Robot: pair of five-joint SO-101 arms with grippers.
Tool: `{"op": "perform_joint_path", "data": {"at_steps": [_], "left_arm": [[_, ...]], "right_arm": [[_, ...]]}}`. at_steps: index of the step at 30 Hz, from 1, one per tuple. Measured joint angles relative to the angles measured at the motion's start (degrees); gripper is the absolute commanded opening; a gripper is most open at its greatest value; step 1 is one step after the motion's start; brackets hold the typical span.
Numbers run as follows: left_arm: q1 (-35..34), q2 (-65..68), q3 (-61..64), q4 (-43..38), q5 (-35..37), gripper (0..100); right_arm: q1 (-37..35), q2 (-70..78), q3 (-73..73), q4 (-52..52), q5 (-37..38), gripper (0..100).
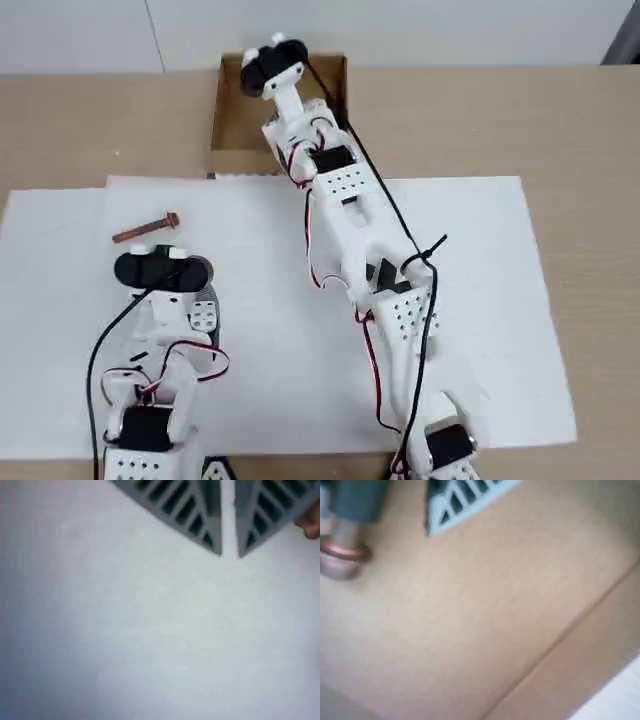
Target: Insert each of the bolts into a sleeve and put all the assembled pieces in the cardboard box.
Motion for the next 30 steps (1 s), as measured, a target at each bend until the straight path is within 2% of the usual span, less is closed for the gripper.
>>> {"op": "perform_joint_path", "data": {"at_steps": [9,24,26,30], "left_arm": [[0.00,0.00,0.00,0.00,0.00,1],[0.00,0.00,0.00,0.00,0.00,1],[0.00,0.00,0.00,0.00,0.00,1],[0.00,0.00,0.00,0.00,0.00,1]], "right_arm": [[0.00,-7.30,0.00,19.43,0.00,0.2],[0.00,-24.44,-0.09,43.78,0.00,0.4],[0.00,-26.73,-0.18,47.03,1.05,0.4],[0.00,-30.24,-0.26,56.00,8.62,0.4]]}}
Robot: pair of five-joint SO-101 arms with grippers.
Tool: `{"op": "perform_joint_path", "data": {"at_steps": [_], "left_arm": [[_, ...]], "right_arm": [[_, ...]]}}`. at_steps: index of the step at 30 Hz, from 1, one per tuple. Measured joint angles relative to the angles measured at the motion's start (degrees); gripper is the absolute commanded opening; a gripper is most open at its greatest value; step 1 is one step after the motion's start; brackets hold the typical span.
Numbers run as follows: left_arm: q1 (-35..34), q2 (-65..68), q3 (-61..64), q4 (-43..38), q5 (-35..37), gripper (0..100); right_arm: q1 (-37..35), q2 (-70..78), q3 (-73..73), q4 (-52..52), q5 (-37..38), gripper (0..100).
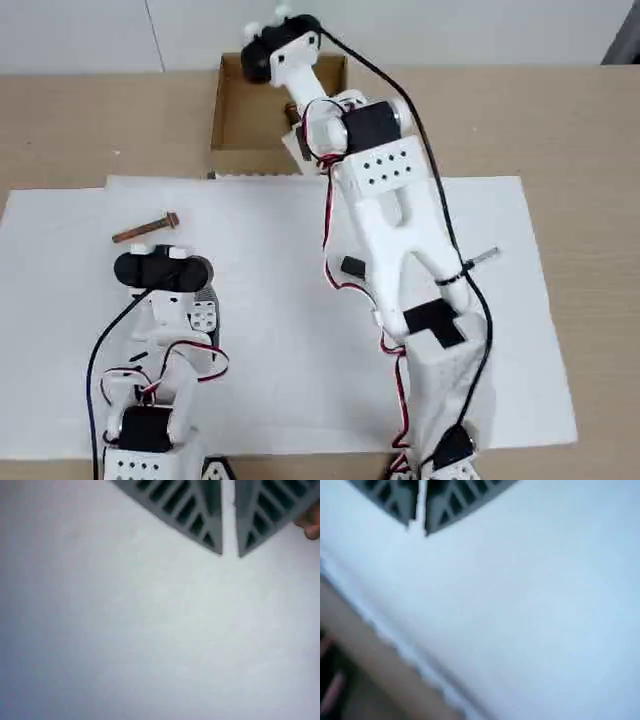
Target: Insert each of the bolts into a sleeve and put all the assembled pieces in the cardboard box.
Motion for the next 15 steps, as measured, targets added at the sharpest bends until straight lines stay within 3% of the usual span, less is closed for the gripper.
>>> {"op": "perform_joint_path", "data": {"at_steps": [4,11,15], "left_arm": [[0.00,0.00,0.00,0.00,0.00,1],[0.18,0.00,0.00,0.35,0.00,1],[0.18,0.00,0.00,0.35,0.00,1]], "right_arm": [[0.00,-0.97,0.00,8.62,1.93,0.4],[-1.41,-5.54,5.63,10.55,2.11,0.9],[-3.43,-11.08,15.91,10.64,2.11,9.1]]}}
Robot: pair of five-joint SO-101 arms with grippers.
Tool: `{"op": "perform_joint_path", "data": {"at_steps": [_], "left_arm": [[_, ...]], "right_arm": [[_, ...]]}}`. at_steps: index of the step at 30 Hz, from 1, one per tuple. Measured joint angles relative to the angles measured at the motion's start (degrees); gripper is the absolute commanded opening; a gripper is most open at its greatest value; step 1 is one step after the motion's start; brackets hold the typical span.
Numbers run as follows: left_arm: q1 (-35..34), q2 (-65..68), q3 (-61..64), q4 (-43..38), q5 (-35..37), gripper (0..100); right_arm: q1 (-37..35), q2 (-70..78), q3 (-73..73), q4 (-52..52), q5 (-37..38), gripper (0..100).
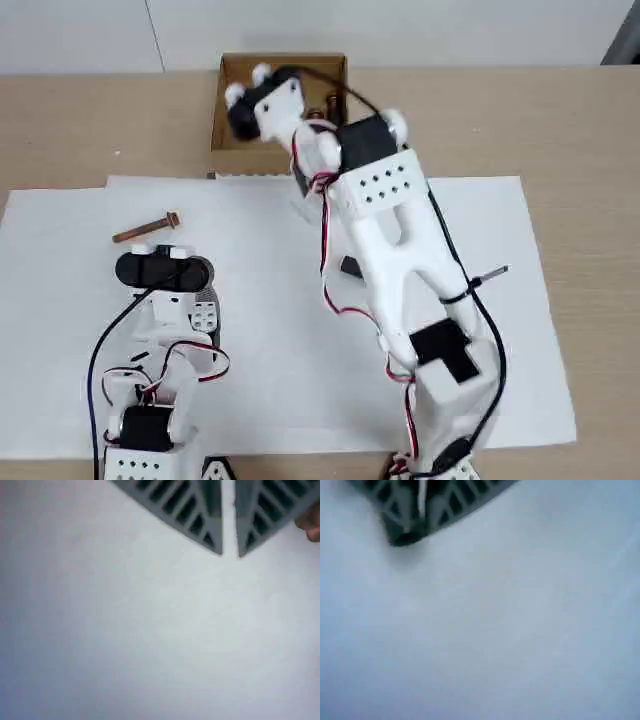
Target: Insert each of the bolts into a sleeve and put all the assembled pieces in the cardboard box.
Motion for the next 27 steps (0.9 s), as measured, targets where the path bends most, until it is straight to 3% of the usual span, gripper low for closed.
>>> {"op": "perform_joint_path", "data": {"at_steps": [10,19,27], "left_arm": [[0.00,0.00,0.00,0.00,0.00,1],[0.00,0.00,0.00,0.00,0.00,1],[0.00,0.00,0.00,0.00,0.00,1]], "right_arm": [[0.44,-5.80,18.20,-0.26,3.25,12.6],[4.04,-5.80,27.16,-7.56,12.04,12.8],[4.48,-5.80,34.02,-13.71,16.18,18.9]]}}
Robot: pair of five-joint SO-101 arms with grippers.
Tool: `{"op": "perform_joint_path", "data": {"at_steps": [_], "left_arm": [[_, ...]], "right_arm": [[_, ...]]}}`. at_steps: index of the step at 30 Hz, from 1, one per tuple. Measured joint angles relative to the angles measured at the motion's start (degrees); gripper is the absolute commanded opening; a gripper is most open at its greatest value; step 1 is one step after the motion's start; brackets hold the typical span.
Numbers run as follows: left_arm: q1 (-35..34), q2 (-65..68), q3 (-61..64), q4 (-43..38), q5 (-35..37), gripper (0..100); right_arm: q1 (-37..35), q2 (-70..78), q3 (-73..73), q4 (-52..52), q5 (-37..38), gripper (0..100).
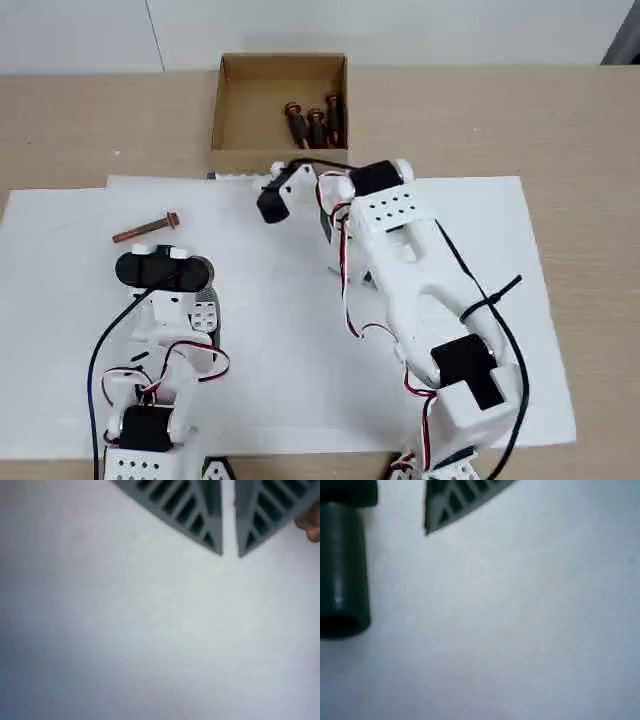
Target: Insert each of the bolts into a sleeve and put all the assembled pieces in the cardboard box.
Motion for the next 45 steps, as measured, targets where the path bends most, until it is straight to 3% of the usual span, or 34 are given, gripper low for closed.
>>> {"op": "perform_joint_path", "data": {"at_steps": [24,31,45], "left_arm": [[0.00,0.00,0.00,0.00,0.00,1],[0.00,0.00,0.00,0.00,0.00,1],[0.00,0.00,0.00,0.00,0.00,1]], "right_arm": [[3.25,7.91,5.80,-12.40,2.73,18.5],[3.87,9.58,4.84,-13.01,2.73,1.3],[2.90,3.43,6.15,-11.25,2.73,0.7]]}}
